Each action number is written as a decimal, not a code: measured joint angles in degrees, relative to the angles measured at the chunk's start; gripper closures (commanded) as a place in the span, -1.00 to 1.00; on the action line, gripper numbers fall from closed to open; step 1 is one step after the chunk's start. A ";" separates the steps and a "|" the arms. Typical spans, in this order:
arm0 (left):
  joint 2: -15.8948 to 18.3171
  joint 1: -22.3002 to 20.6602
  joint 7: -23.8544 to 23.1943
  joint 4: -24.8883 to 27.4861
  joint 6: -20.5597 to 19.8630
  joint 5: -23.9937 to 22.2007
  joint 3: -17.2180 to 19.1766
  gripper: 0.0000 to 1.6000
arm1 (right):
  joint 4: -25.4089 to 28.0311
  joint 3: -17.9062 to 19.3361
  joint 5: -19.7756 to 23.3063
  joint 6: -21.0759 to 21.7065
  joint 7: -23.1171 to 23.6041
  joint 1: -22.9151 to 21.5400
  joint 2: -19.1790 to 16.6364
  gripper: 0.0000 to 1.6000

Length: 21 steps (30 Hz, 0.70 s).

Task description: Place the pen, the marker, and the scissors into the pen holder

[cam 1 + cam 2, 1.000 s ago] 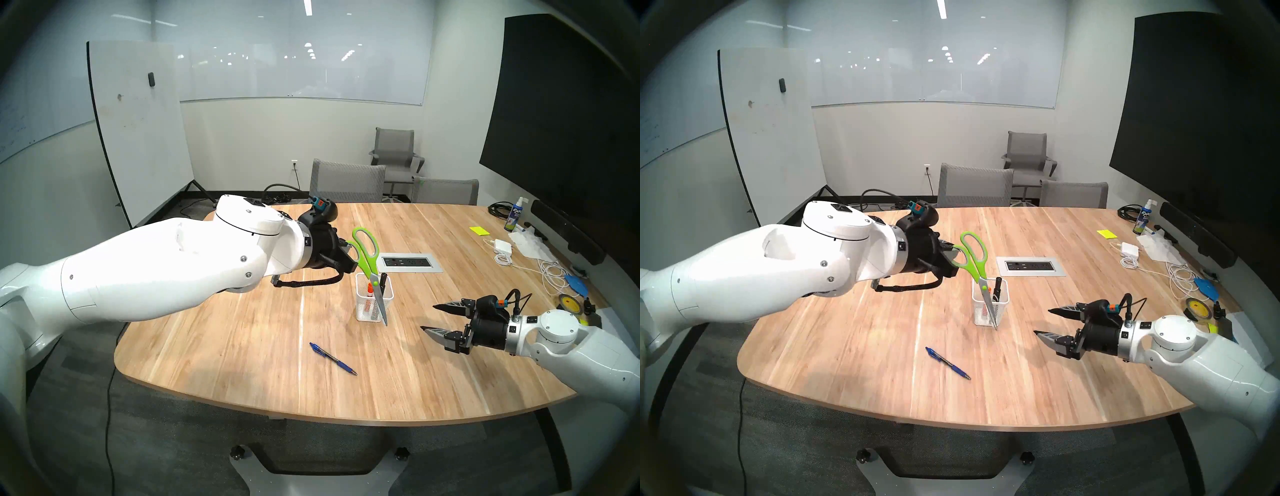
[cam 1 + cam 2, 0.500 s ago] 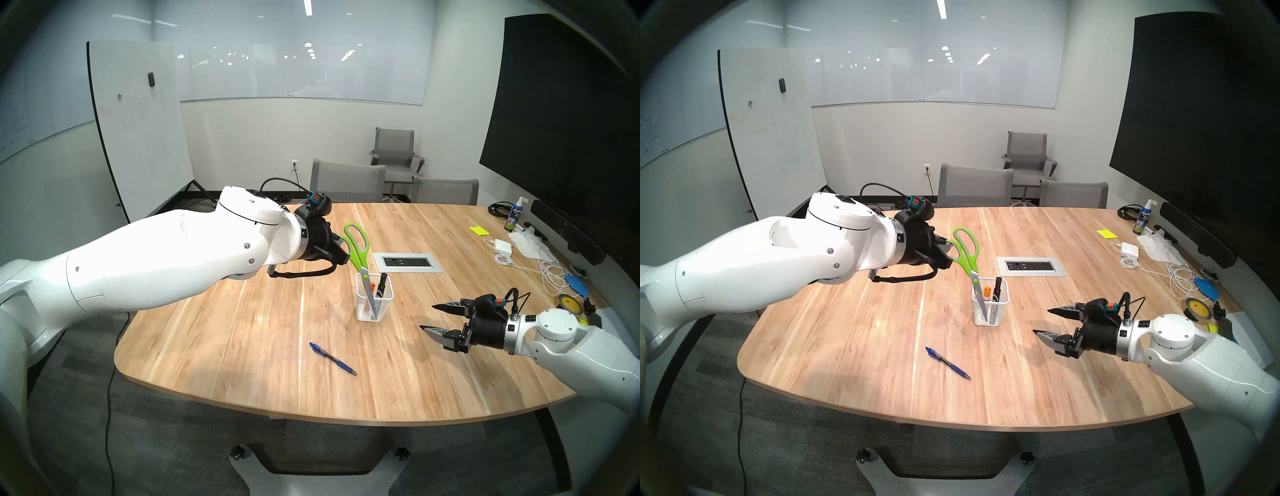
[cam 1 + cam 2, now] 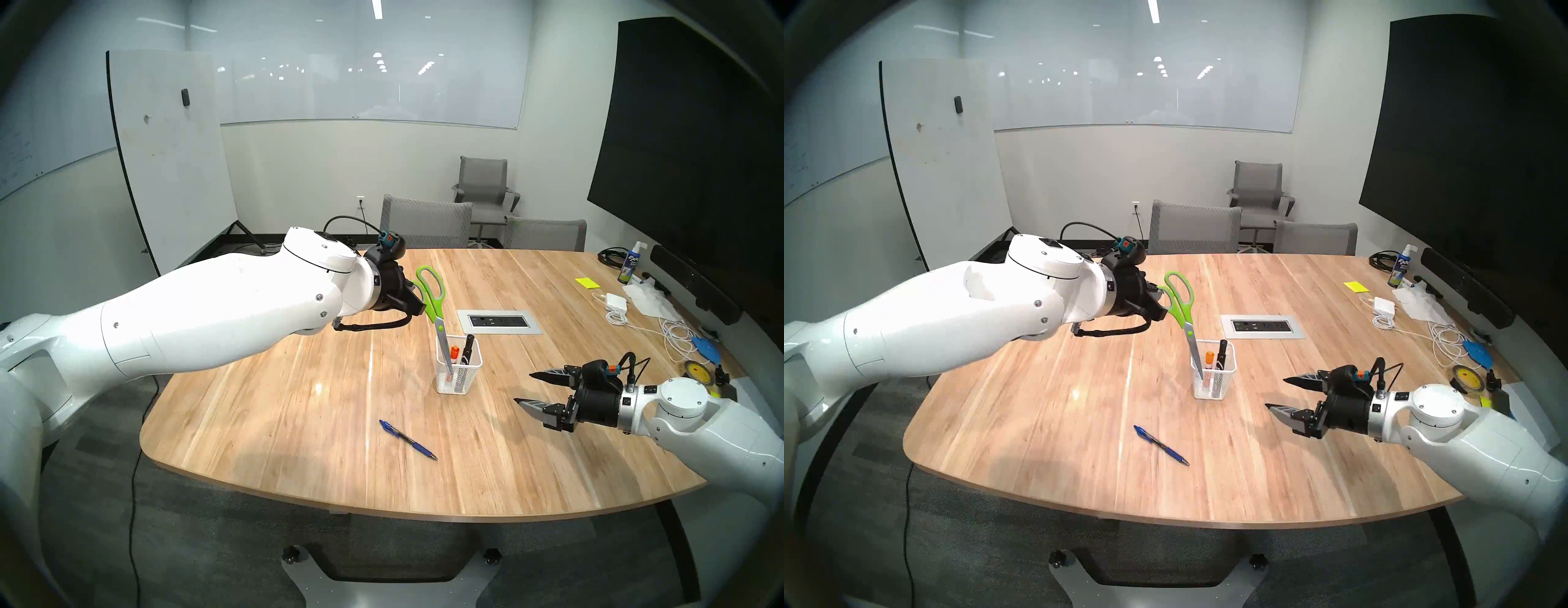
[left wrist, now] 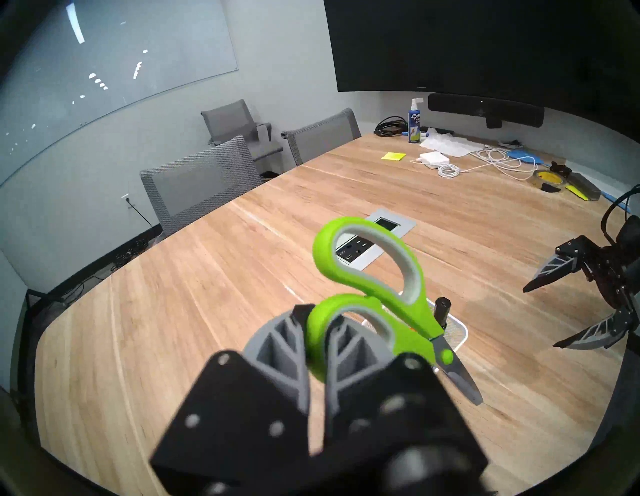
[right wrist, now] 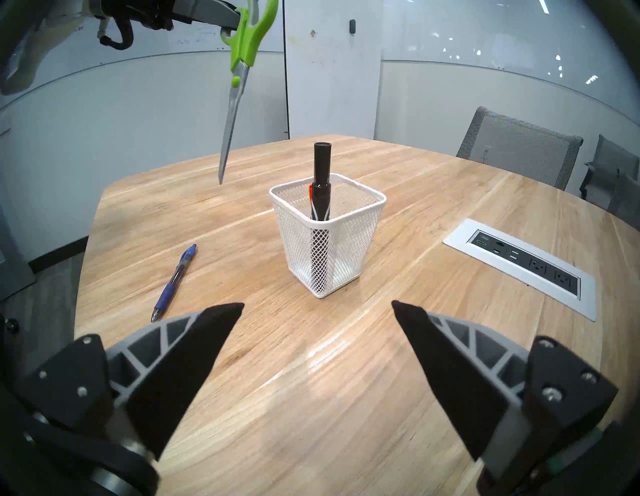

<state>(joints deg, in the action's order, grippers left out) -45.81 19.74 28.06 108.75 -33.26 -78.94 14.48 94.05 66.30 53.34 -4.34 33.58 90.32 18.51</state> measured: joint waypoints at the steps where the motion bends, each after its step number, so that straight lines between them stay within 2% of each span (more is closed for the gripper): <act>1: -0.16 -0.06 0.05 -0.19 0.00 0.12 -0.01 1.00 | 0.00 0.00 0.00 0.00 0.01 0.00 0.00 -1.00; 21: -2.45 -0.82 1.03 -5.45 0.77 2.57 -0.05 1.00 | 0.01 0.03 0.01 -0.03 0.11 -0.02 -0.02 -1.00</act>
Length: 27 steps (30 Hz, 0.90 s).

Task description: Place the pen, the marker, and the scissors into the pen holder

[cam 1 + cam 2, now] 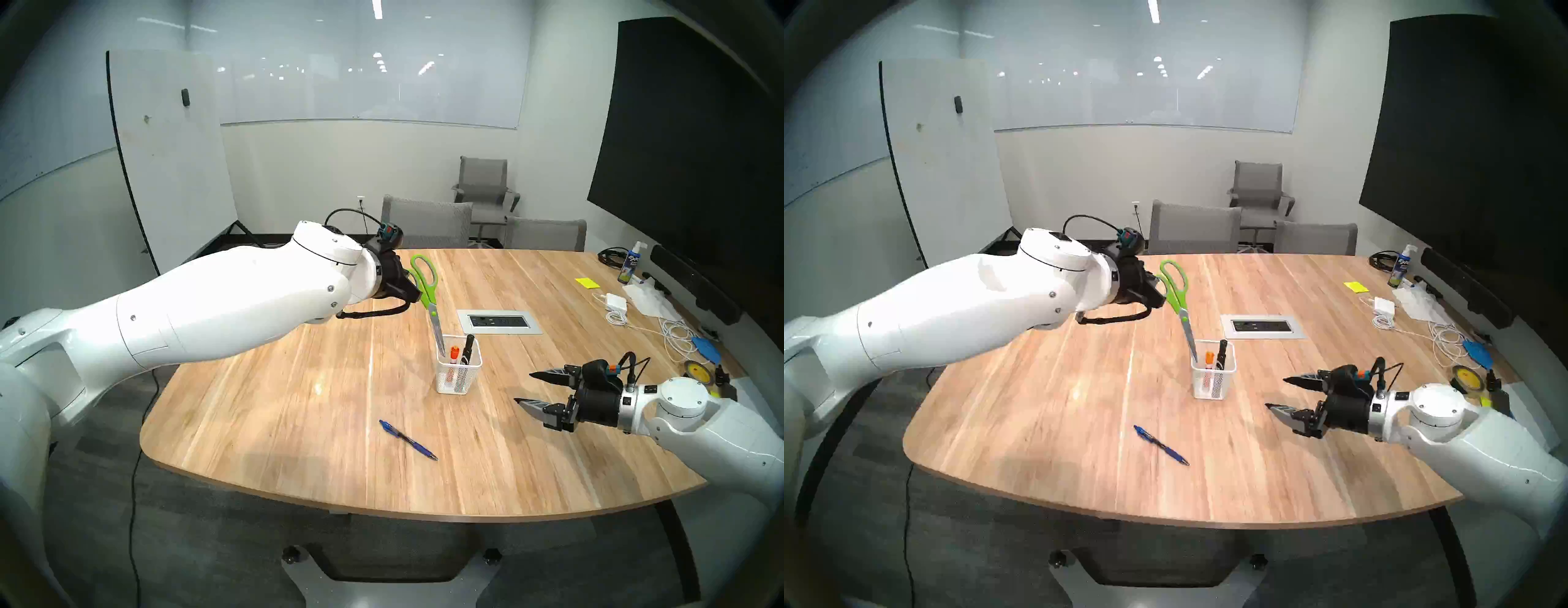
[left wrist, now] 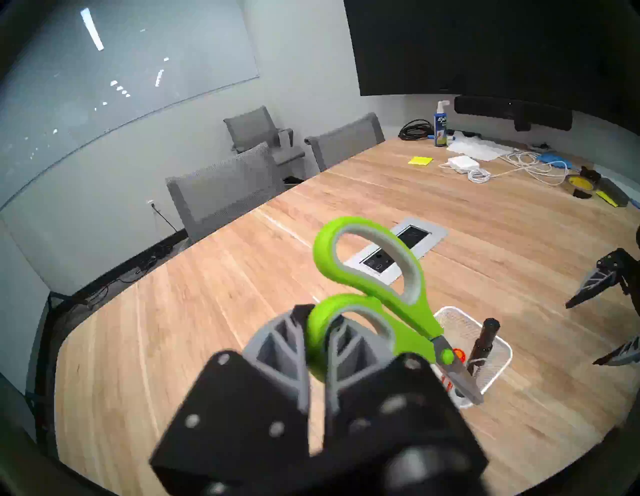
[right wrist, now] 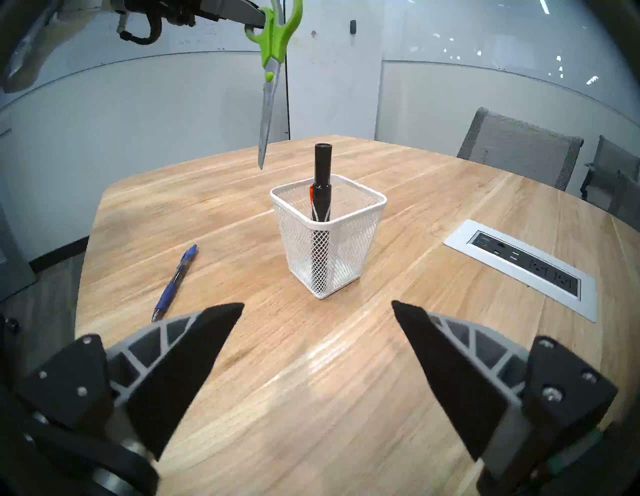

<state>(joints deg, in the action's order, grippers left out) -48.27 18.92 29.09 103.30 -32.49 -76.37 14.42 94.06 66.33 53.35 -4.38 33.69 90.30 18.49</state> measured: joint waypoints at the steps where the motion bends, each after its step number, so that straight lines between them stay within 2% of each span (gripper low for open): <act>1: -0.08 -0.01 0.01 -0.19 0.05 0.07 0.00 1.00 | 0.00 0.00 0.00 0.00 0.00 0.00 0.00 -1.00; 13: -3.01 -0.51 0.18 -4.77 1.12 1.47 -0.01 1.00 | 0.00 0.00 0.00 -0.01 0.04 -0.01 0.00 -1.00; 27: -6.79 -0.84 -2.50 -9.41 1.68 3.53 -1.45 1.00 | 0.01 0.01 0.00 -0.02 0.06 -0.02 -0.01 -1.00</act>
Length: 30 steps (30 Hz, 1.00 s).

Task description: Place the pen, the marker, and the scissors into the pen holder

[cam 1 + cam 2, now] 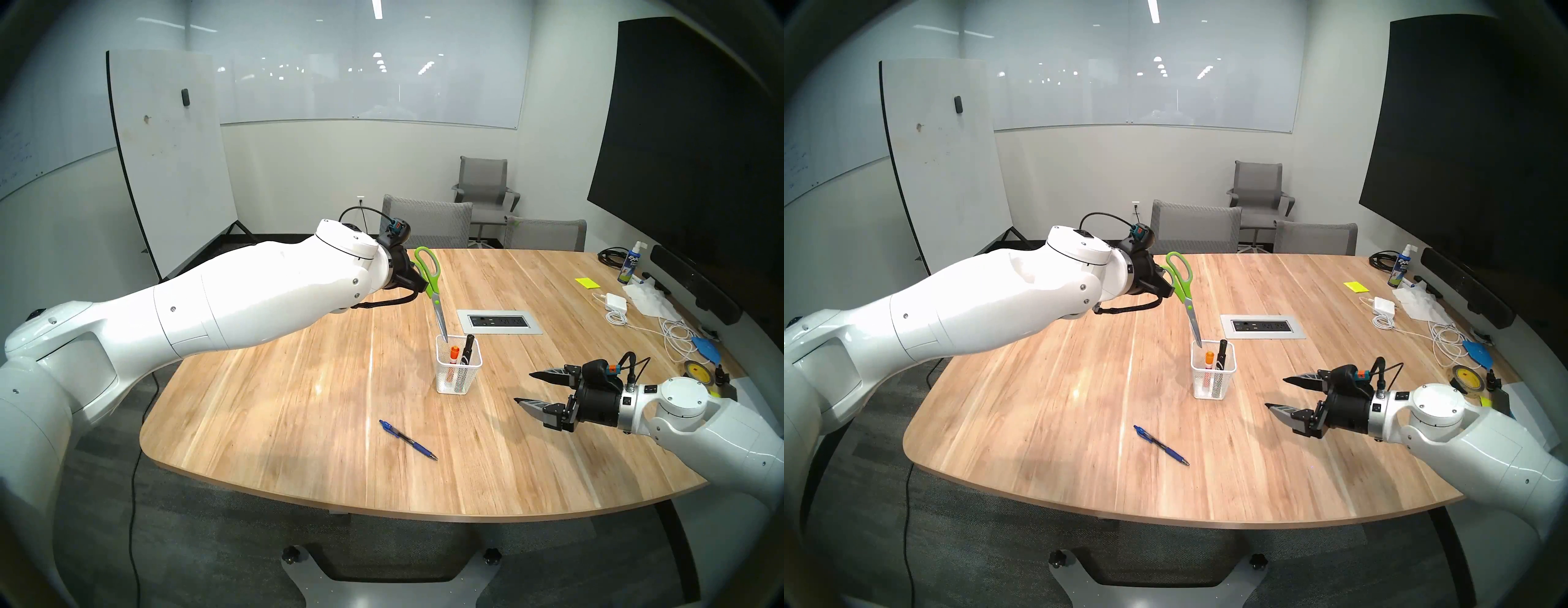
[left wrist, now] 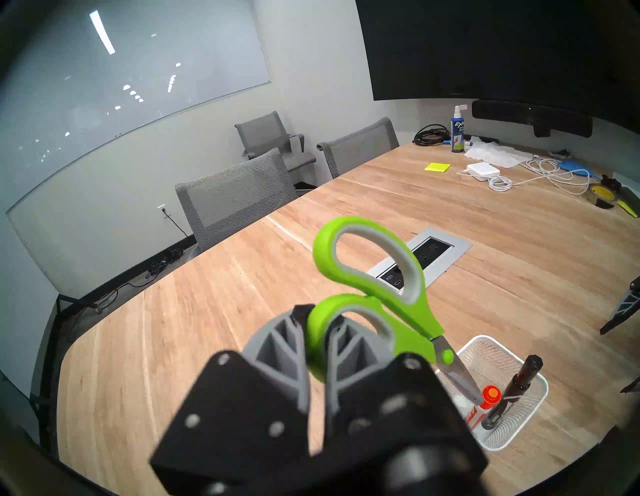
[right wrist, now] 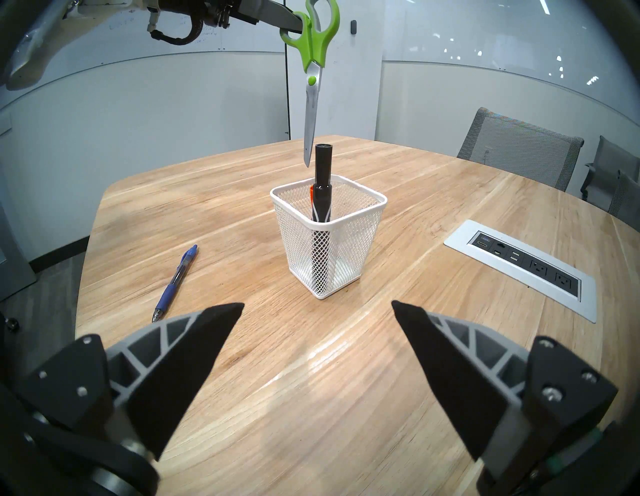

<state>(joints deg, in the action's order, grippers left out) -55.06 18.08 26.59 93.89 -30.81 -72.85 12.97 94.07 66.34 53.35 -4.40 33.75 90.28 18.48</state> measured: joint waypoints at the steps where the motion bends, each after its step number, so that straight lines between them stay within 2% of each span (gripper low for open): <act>1: -0.10 -0.02 -0.11 -0.13 -0.02 0.08 -0.08 1.00 | 0.00 0.00 0.00 0.00 0.00 0.00 0.00 -1.00; 18: -1.89 -1.02 -2.37 -3.18 -3.05 2.97 -2.47 1.00 | 0.00 0.00 0.01 0.00 0.01 0.00 0.00 -1.00; 30: -3.11 -1.36 -3.53 -3.48 -2.65 4.14 -2.46 1.00 | 0.00 0.01 0.01 -0.01 0.02 -0.01 0.00 -1.00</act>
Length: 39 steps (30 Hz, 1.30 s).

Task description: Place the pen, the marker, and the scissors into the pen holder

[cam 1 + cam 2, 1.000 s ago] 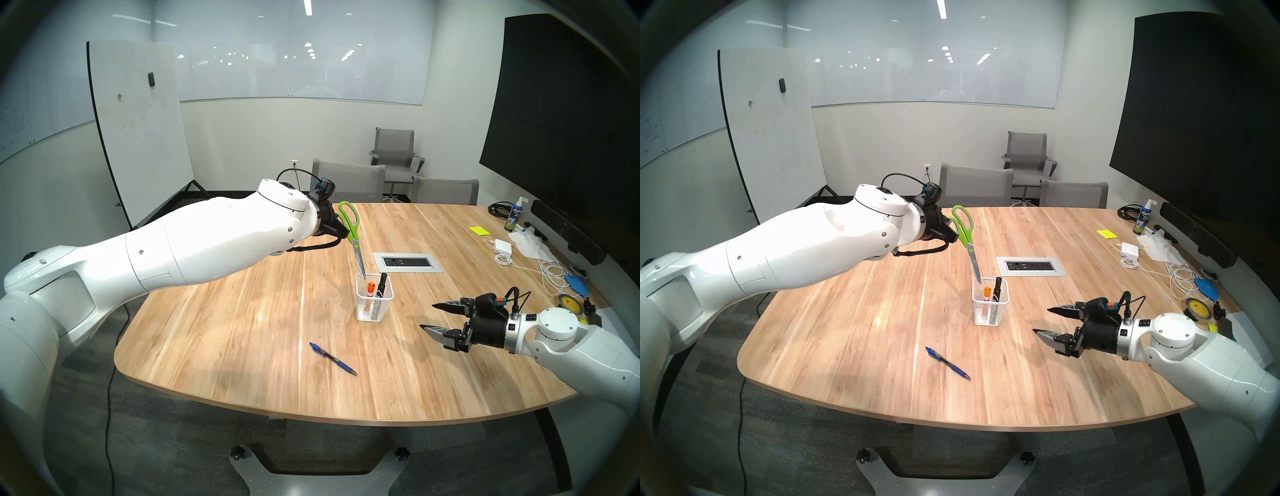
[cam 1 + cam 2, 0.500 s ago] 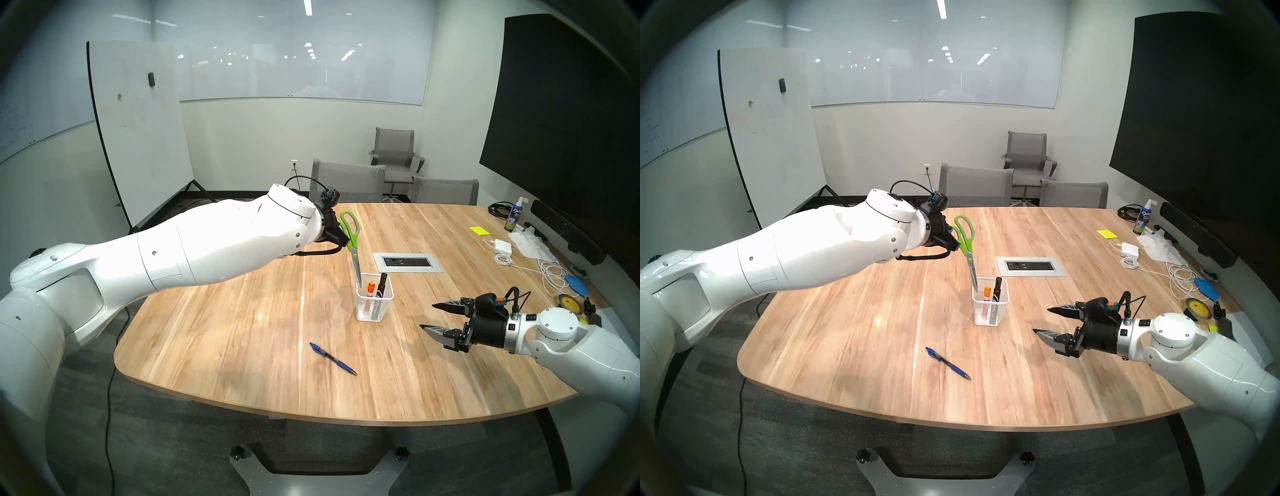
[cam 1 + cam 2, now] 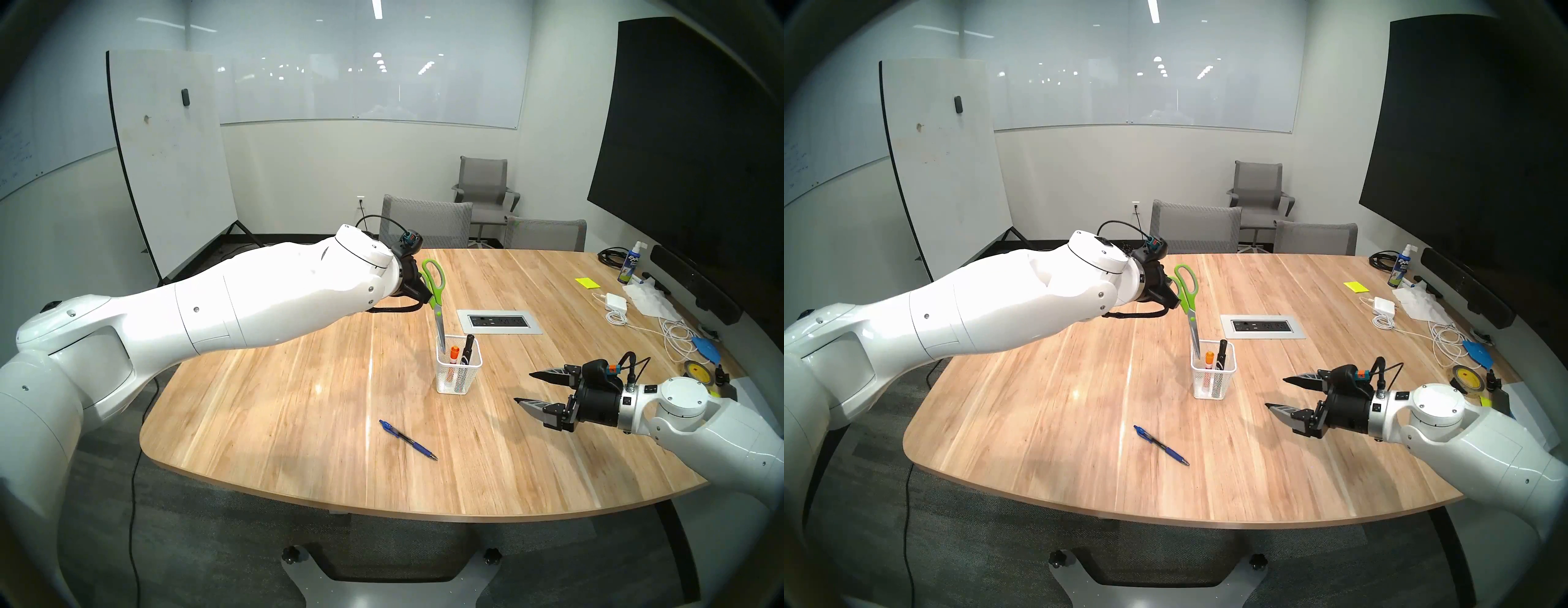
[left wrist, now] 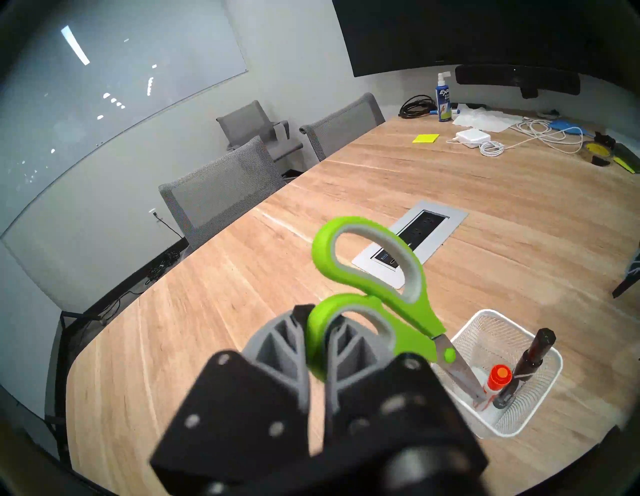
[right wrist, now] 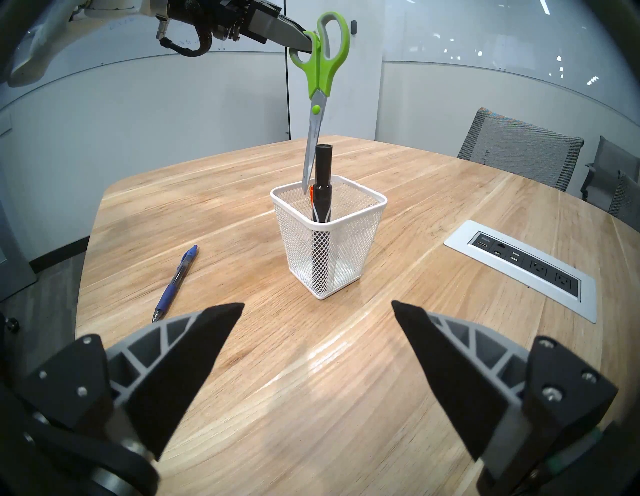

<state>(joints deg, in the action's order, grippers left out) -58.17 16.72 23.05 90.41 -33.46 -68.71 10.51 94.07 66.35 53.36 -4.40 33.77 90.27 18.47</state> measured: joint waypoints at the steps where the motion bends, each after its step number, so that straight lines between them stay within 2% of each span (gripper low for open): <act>1: -0.16 -0.04 -0.15 -0.11 0.01 0.16 -0.03 1.00 | 0.00 0.00 0.00 0.00 0.00 0.00 0.00 -1.00; 13: -2.27 -0.88 -1.70 -1.88 -1.07 2.42 -1.86 1.00 | 0.00 0.00 0.00 -0.01 0.01 0.00 0.00 -1.00; 39: -4.81 -1.77 -4.02 -3.95 -1.80 5.10 -3.16 1.00 | 0.00 0.01 0.00 -0.01 0.01 -0.01 0.00 -1.00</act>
<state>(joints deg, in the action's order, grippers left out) -62.97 14.95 19.04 86.46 -35.26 -63.61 7.35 94.08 66.36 53.37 -4.41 33.78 90.26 18.47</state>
